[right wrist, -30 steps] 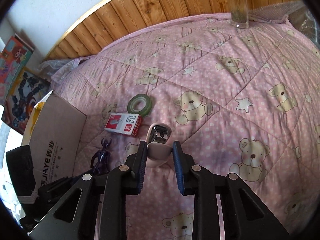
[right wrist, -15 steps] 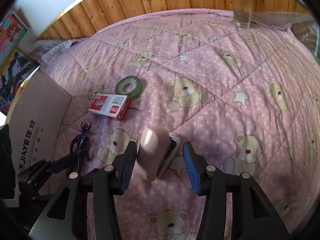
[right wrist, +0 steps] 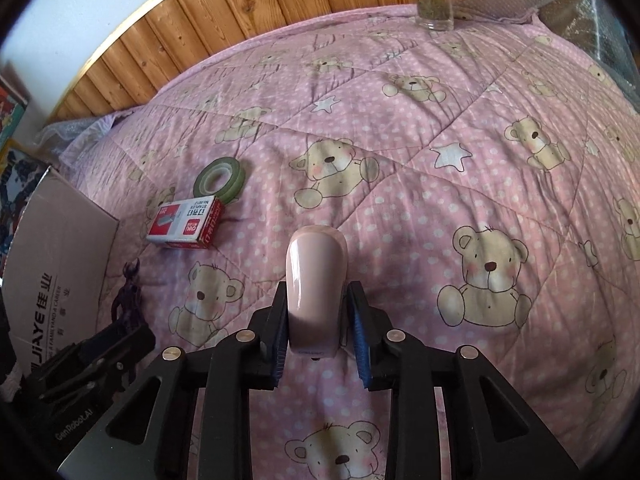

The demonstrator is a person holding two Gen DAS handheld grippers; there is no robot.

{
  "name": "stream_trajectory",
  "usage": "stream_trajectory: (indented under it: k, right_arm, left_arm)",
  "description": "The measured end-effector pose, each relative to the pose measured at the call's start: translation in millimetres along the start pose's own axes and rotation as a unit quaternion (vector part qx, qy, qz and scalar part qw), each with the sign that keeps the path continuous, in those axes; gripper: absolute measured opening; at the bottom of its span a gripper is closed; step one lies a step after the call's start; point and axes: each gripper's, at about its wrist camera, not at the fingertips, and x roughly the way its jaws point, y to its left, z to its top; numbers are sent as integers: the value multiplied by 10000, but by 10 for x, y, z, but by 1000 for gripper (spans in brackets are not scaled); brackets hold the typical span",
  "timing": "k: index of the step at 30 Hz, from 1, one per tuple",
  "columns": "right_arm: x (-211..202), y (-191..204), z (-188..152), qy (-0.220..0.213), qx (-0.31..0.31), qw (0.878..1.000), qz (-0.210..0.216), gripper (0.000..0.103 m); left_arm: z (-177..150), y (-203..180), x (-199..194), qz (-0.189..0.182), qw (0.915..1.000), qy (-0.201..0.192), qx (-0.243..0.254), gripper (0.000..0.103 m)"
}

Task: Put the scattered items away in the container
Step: 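Grasp the purple figure with the left tool while the right tool grasps the pink stapler, then carry the purple figure and pink stapler over the white box with both tools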

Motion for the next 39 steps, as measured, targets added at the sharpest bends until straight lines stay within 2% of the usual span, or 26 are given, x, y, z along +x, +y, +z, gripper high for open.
stream_trajectory:
  k: [2,3,4,7,14,25,31,39]
  right_arm:
    - [-5,5,3,8,-25,10000,-5,27]
    - [-24,0,-3,10,-4,10000,12,27]
    - [-59,-6,-16,-5,13,10000,34,26]
    - [-231,5,-82,-127,33,9998,122,26]
    - [-538,64,-327,-245,188,9990,314,26]
    - [-888,155,-620,-351,7,9991,235,27]
    - [-1071,190,-795,-396,-89,9990,198,27]
    - [-1312,267,-998,-484,-218,9984,188,27]
  left_arm:
    - [22,-7,-16,-4,10000,-81,-40,43]
    - [43,49,-18,-27,9999,-86,-100,29]
    - [52,93,-27,-78,9998,-72,-150,27]
    - [-7,146,-117,-266,9993,-23,-263,26]
    - [-125,-65,-380,-577,9982,-129,-101,26]
    - [-60,-565,-617,-435,9974,-356,453,26]
    - [-214,-602,-795,-512,9970,-356,454,26]
    - [-365,-684,-1133,-602,9952,-552,541,26]
